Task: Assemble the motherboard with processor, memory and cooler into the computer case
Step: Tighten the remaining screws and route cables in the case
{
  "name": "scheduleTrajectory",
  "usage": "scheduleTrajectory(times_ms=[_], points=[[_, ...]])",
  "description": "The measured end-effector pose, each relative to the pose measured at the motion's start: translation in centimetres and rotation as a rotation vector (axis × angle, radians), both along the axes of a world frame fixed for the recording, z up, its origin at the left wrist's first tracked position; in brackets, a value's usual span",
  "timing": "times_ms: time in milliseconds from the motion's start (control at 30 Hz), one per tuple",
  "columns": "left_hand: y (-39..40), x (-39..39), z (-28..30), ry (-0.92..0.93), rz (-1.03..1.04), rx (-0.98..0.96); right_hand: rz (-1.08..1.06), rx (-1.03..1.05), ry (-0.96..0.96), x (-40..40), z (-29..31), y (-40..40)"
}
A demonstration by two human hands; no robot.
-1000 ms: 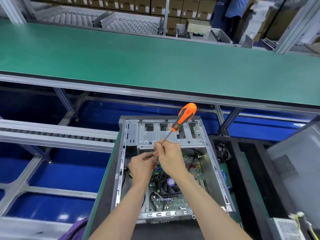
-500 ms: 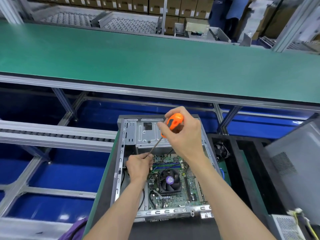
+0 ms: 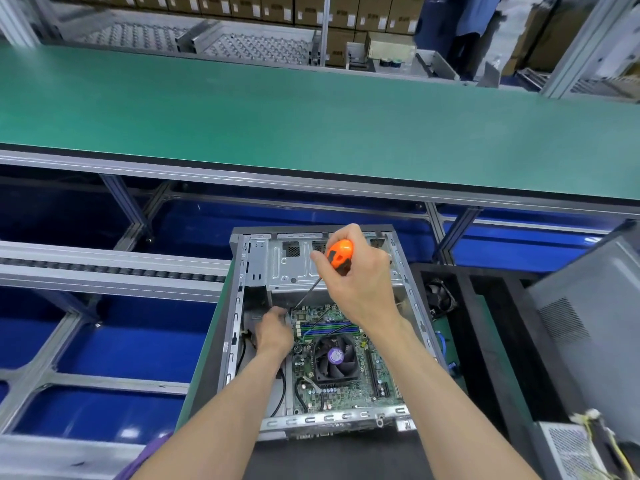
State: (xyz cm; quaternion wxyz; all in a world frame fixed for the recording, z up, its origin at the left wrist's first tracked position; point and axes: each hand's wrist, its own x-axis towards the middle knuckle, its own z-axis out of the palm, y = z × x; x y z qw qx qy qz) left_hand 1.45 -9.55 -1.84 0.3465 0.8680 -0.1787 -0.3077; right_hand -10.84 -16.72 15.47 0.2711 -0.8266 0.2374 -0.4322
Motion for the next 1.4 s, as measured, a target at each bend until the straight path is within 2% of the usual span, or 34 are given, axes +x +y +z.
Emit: scheduleTrajectory(times_ms=[100,333,800,1400], points=[[-0.1,-0.2,-0.5,-0.024,-0.064,0.035,-0.015,0.018,0.002,0.1,-0.3,-0.3],[-0.4,-0.3,-0.8,0.072,-0.077,0.04,-0.016,0.013,0.01,0.6,-0.4,-0.5],[-0.4,-0.6,-1.0,0.032,-0.064,0.022,0.061,0.049,0.047,0.4,-0.1,-0.4],[-0.8,-0.7,-1.0,0.003,-0.057,0.057,0.02,0.037,0.126,0.0,0.7,-0.6]])
